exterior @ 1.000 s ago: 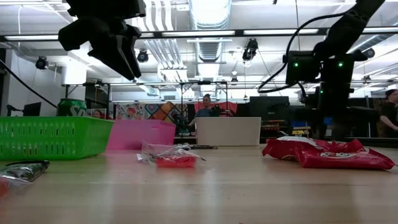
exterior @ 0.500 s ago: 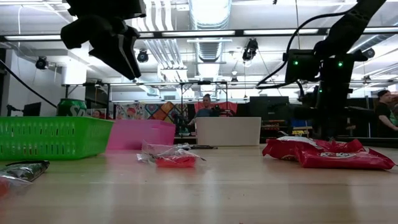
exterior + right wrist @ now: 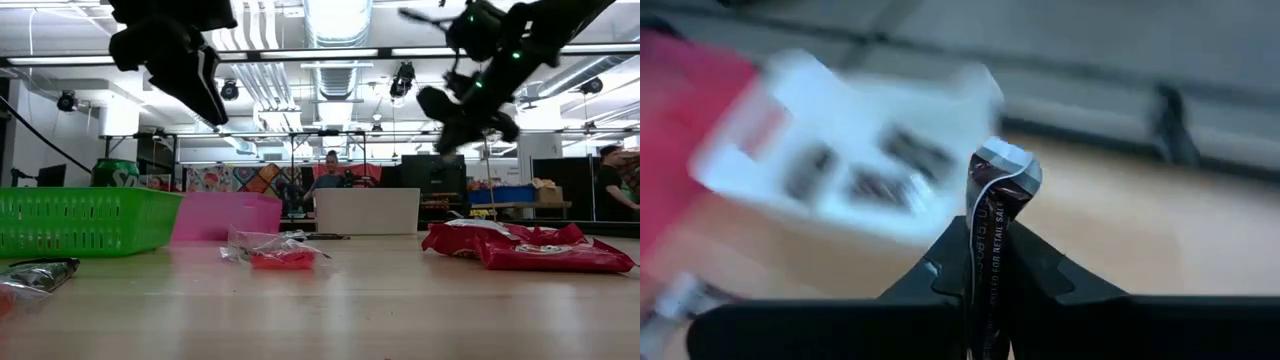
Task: Organize candy in baskets
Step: Put the brown chocolate into the white bin
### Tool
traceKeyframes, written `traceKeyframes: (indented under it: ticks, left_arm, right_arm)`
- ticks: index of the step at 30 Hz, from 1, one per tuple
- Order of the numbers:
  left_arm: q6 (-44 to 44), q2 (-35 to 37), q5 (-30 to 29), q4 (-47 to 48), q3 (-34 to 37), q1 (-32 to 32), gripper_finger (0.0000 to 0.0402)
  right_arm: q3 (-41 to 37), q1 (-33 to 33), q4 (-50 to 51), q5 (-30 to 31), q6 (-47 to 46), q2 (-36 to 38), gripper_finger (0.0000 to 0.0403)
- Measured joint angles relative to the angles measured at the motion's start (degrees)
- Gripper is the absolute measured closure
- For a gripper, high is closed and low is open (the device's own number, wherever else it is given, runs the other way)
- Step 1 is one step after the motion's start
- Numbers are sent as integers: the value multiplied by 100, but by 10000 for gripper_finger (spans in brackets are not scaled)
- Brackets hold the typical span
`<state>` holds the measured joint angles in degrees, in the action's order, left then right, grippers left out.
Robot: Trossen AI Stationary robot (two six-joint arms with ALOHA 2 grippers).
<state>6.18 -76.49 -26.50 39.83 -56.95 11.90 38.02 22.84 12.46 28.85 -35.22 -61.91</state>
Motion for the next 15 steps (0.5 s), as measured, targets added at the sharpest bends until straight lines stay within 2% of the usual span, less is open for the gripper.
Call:
traceKeyframes:
  ticks: [4, 8, 12, 15]
  left_arm:
    - [102, 0, 0, -124, 0, 0, 254]
    - [328, 0, 2, -203, 0, 0, 254]
    - [533, -3, 2, -412, 0, 0, 254]
    - [599, -9, 2, -578, 0, 0, 254]
  right_arm:
    - [9, 47, -1706, -18, 1427, -218, 373]
    - [-2, 59, -2942, -29, 2524, -743, 373]
    - [-2, 123, -3959, -12, 3034, -1433, 373]
    - [-4, 192, -4514, -27, 2915, -1969, 366]
